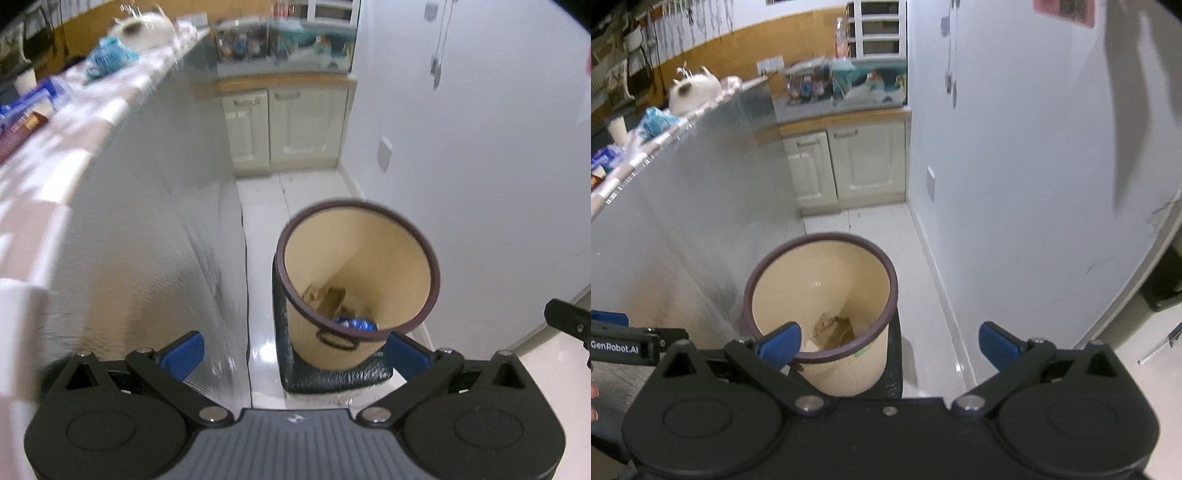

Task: Collect trash
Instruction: 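Move both open grippers back from the bin toward the table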

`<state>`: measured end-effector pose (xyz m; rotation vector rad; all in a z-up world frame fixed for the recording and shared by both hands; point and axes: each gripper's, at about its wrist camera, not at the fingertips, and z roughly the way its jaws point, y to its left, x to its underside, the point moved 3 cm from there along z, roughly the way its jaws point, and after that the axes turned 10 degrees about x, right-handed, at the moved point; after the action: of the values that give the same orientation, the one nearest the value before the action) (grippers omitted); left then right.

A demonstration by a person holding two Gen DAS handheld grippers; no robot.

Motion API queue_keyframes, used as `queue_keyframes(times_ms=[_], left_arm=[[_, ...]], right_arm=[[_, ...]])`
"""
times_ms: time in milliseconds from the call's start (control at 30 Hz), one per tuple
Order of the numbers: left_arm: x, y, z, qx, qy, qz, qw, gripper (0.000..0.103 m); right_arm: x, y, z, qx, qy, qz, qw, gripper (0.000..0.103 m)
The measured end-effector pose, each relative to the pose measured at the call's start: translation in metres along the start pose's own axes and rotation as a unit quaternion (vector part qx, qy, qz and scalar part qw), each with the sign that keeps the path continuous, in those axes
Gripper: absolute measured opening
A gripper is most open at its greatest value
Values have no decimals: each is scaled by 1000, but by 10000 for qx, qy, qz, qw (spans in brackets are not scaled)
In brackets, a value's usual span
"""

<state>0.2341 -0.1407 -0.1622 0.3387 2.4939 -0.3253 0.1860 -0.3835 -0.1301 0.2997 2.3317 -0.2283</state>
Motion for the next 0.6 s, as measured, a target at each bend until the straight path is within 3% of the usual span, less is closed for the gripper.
queue_keyframes(times_ms=[300,600], left_arm=[[-6,-15,-70,220,-1002,264,9944,103],[-8,-13,-153,204,-2039,604,9769,103]], right_arm=[[-11,-5,-56,24,-756,161,9970,103],[-27,10,-103,-160,-1541,266,9876,103]])
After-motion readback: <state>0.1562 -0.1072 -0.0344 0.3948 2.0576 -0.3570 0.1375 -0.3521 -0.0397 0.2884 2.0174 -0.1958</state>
